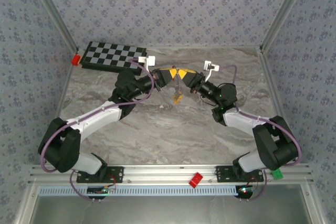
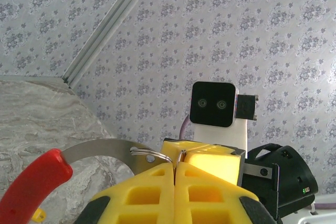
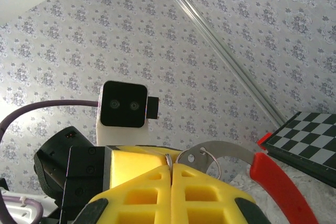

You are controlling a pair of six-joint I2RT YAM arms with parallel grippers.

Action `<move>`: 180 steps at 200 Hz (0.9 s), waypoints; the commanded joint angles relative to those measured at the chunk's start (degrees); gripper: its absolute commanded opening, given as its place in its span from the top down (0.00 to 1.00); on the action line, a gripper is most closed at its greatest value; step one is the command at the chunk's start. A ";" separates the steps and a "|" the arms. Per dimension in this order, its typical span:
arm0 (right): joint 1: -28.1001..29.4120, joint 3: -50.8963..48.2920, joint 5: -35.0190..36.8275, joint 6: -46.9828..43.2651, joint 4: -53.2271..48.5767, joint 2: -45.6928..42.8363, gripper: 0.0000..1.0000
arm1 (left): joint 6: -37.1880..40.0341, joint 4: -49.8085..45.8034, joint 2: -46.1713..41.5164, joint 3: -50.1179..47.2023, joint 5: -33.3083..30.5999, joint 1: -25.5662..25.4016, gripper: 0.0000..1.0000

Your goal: Put the keys on the keyring

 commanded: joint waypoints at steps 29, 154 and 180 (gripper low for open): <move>-0.93 0.96 -1.65 -0.33 0.92 0.02 0.85 | 3.56 -3.17 -0.87 3.37 1.56 -0.25 1.00; -4.80 2.84 -5.34 -32.16 -48.90 -18.46 0.62 | 27.20 -34.78 -6.03 9.90 9.69 2.47 1.00; -2.41 4.24 -4.05 -36.50 -52.19 -19.64 0.64 | 28.20 -36.07 -5.95 10.09 10.76 2.48 1.00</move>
